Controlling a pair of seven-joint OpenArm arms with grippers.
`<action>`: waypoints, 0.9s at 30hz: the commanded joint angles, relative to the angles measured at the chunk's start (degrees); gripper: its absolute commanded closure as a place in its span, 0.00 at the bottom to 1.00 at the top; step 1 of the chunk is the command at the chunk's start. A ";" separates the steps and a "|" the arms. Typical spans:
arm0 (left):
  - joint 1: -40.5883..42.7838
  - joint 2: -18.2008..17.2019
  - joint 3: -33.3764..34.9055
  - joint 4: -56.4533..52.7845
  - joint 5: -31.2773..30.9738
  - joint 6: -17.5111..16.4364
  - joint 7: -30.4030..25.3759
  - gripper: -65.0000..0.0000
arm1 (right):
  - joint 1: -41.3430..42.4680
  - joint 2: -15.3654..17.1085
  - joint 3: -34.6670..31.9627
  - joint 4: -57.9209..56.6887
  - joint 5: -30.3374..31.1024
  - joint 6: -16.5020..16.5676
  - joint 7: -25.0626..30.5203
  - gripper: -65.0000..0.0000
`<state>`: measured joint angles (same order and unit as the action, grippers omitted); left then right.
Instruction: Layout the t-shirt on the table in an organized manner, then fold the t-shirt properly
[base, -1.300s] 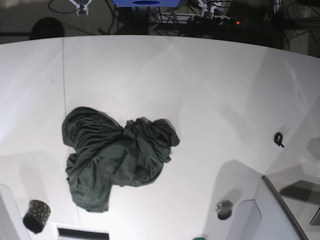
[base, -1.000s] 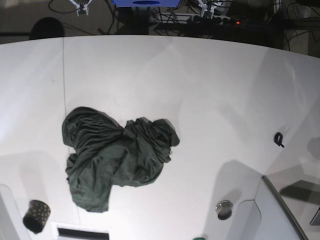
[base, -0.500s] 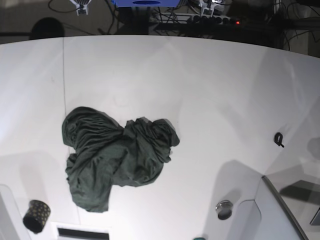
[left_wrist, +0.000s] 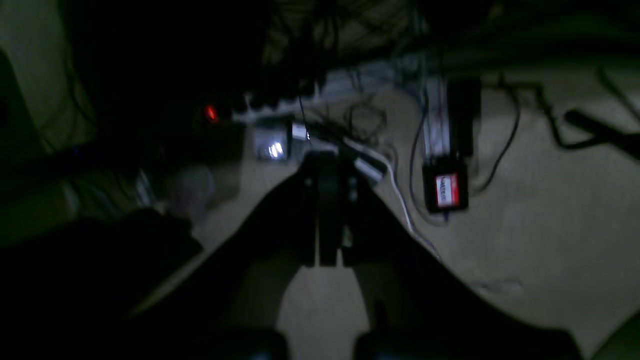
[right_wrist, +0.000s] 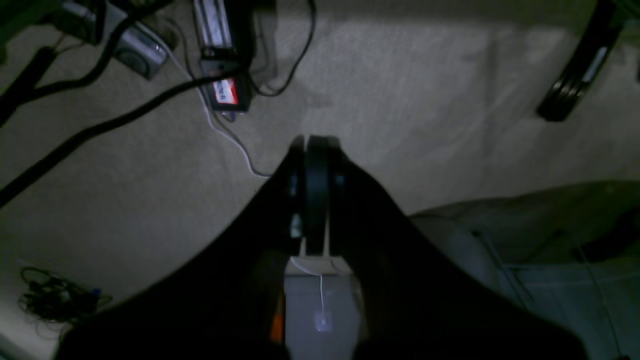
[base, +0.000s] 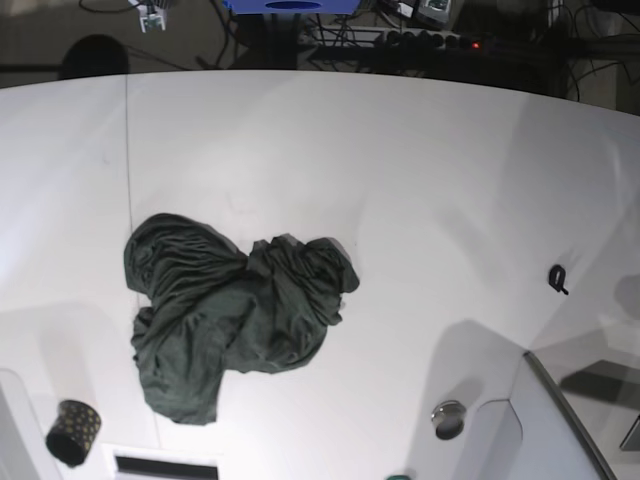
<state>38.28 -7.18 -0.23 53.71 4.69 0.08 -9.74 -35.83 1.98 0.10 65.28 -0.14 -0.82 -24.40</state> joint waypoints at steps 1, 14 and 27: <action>3.08 -0.95 0.45 2.86 0.10 0.23 -0.33 1.00 | -2.10 0.26 0.21 4.57 -0.08 0.25 -1.75 1.00; 16.00 -4.64 -0.17 39.34 0.10 0.23 -0.33 1.00 | -8.43 2.37 5.57 51.08 -0.08 0.25 -18.01 1.00; -5.71 2.92 -0.25 50.24 0.01 0.23 25.43 1.00 | 38.08 4.13 -10.25 42.37 0.27 0.60 -27.42 0.91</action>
<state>31.77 -4.01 -0.36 103.02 4.54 0.03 16.36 1.72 6.28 -10.31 106.67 -0.05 -0.16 -52.69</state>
